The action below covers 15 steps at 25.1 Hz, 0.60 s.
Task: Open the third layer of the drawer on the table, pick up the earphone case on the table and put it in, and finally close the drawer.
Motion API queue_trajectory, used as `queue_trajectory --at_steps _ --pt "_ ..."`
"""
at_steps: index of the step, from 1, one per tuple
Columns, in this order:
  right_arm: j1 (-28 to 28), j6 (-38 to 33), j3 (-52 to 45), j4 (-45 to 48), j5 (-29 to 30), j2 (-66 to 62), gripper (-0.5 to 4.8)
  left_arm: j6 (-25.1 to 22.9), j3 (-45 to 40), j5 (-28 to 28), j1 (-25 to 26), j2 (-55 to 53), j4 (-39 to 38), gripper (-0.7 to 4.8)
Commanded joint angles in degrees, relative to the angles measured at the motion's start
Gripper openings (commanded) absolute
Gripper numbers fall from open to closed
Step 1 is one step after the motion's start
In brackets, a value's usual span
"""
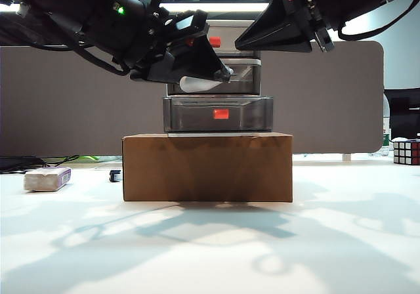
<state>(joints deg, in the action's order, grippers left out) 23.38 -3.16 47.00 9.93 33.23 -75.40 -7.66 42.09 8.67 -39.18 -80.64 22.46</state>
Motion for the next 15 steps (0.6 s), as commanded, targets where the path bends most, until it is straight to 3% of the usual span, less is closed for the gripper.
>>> queue_trajectory --at_steps 1,4,7,10,15 --pt "0.1 0.3 0.3 0.6 0.2 0.3 -0.06 0.2 0.3 -0.1 0.0 0.2 0.7 2.1" --pt "0.1 0.2 0.3 0.5 0.2 0.3 -0.06 0.2 0.3 -0.1 0.0 0.2 0.7 3.06" --pt "0.1 0.2 0.3 0.5 0.4 0.3 -0.06 0.2 0.3 -0.1 0.0 0.2 0.7 3.14" --pt "0.1 0.2 0.3 0.5 1.1 0.3 -0.06 0.2 0.3 -0.1 0.0 0.2 0.6 3.77" --pt "0.1 0.2 0.3 0.5 1.5 0.3 -0.06 0.2 0.3 -0.1 0.0 0.2 0.3 3.77"
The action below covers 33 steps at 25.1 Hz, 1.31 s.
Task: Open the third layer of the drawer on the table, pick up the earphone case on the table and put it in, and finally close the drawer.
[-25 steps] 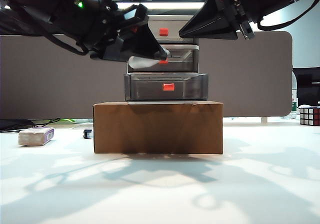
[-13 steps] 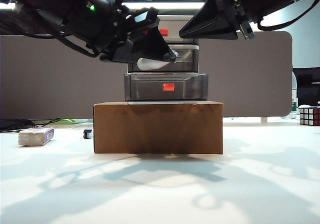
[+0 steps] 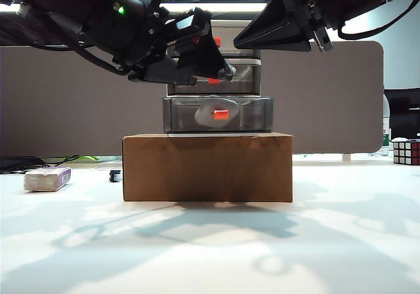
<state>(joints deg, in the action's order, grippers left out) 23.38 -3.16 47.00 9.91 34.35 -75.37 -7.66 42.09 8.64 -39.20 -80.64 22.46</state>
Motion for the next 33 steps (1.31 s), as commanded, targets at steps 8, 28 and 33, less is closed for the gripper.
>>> queue_trajectory --at_steps 8,28,33 --pt "0.1 0.2 0.4 0.7 0.5 0.3 -0.06 0.2 0.3 3.1 -0.9 10.3 -12.1 3.71" --pt "0.0 0.2 19.6 3.6 -3.8 -9.7 -0.06 -0.9 0.3 10.2 -0.6 6.7 -23.6 -0.06" --pt "0.0 0.5 27.8 -2.1 -4.1 -16.0 -0.06 -0.9 0.3 6.5 -0.6 6.7 -22.3 -0.06"
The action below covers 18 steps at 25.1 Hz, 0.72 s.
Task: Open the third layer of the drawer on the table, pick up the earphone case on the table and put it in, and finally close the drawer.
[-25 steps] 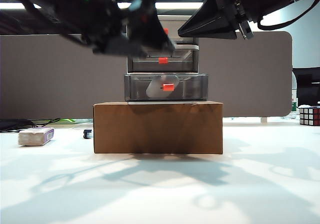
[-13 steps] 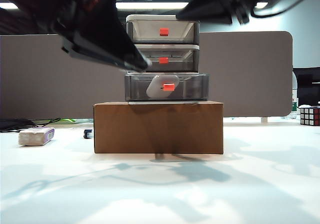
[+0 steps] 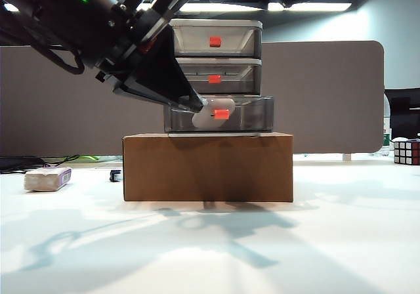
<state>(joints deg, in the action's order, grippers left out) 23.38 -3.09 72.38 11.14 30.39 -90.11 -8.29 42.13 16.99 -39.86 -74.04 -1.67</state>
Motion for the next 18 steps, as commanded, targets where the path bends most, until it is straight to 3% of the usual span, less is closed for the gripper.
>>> queue_trajectory --at_steps 1,8,18 --pt "0.0 0.6 2.8 -4.2 -0.4 -1.6 -0.06 -0.3 0.2 -2.3 0.0 0.1 2.2 -0.06" --pt "0.0 3.8 3.0 -13.9 -3.7 -1.9 -0.06 -0.3 0.2 -8.9 0.0 -0.9 6.7 -0.06" --pt "0.0 6.0 3.0 -17.2 -3.5 -1.9 -0.06 -0.3 0.2 -13.8 0.0 -6.4 15.4 -0.06"
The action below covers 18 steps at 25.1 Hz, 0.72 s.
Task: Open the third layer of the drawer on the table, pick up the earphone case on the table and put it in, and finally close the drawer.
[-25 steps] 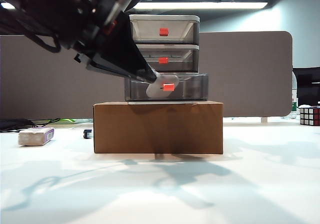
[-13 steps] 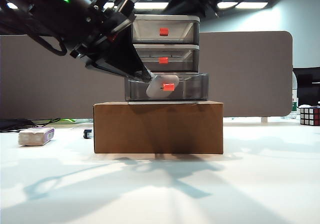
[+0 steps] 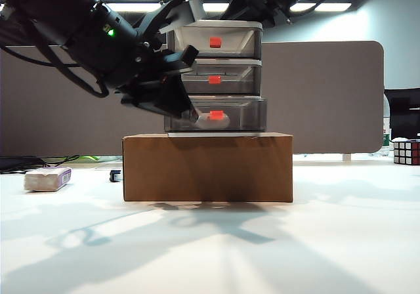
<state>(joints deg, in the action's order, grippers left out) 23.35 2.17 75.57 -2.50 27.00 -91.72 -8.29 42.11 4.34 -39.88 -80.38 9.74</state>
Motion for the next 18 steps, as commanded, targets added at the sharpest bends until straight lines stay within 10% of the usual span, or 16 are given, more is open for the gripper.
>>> queue_trajectory --at_steps 1,18 --pt "0.1 0.9 -0.2 -3.7 -0.1 -0.3 -0.06 -0.3 0.3 -2.3 0.0 -0.2 4.7 -0.06" --pt "0.1 2.6 -0.2 -4.9 -0.1 -0.2 -0.06 -2.9 0.3 -6.4 0.8 -5.0 16.6 -0.06"
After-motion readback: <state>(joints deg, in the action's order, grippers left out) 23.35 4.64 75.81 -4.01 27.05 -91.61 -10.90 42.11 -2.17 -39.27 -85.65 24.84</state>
